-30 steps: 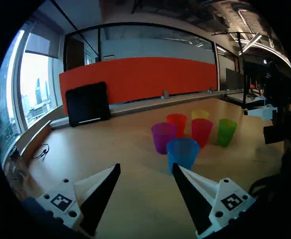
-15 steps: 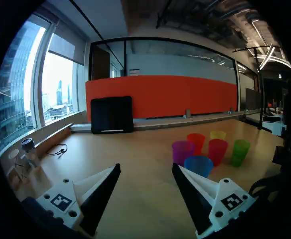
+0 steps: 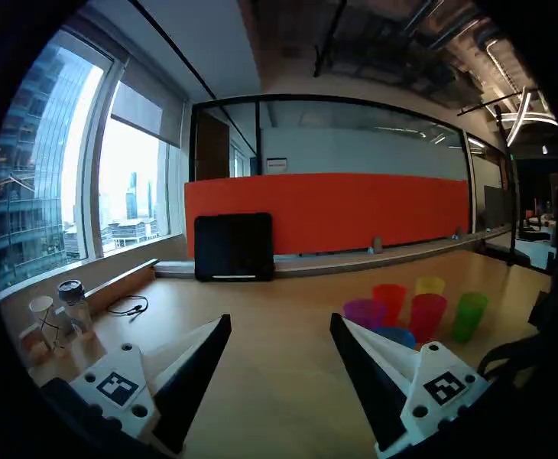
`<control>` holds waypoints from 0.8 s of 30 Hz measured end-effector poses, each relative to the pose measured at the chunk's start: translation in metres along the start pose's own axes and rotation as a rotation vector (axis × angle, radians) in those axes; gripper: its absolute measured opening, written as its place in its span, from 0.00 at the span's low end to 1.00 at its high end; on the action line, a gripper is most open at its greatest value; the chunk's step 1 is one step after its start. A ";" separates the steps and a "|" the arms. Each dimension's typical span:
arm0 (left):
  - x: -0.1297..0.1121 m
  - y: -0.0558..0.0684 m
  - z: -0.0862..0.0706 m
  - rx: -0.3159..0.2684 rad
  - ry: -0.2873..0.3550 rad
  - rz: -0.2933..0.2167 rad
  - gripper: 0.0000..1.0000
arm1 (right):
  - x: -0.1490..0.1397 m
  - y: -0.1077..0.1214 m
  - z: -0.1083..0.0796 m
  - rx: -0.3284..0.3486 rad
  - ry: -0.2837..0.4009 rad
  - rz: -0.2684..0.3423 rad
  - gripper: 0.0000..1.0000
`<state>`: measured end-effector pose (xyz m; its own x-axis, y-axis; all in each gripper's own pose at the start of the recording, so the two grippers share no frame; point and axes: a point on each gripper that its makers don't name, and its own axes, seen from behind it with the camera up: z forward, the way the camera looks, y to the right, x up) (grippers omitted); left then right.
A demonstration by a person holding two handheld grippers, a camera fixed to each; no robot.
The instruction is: Pour water
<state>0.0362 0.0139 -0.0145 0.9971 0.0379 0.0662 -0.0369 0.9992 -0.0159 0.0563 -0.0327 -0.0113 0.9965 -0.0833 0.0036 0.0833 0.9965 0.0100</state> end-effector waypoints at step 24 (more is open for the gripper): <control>-0.008 -0.003 0.006 0.016 0.098 -0.037 0.96 | 0.012 -0.002 -0.006 -0.007 0.020 0.044 1.00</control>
<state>0.0277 0.0106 -0.0091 0.9995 0.0003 -0.0310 -0.0002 1.0000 0.0013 0.0680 -0.0355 -0.0172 0.9991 -0.0391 -0.0165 0.0392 0.9992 0.0030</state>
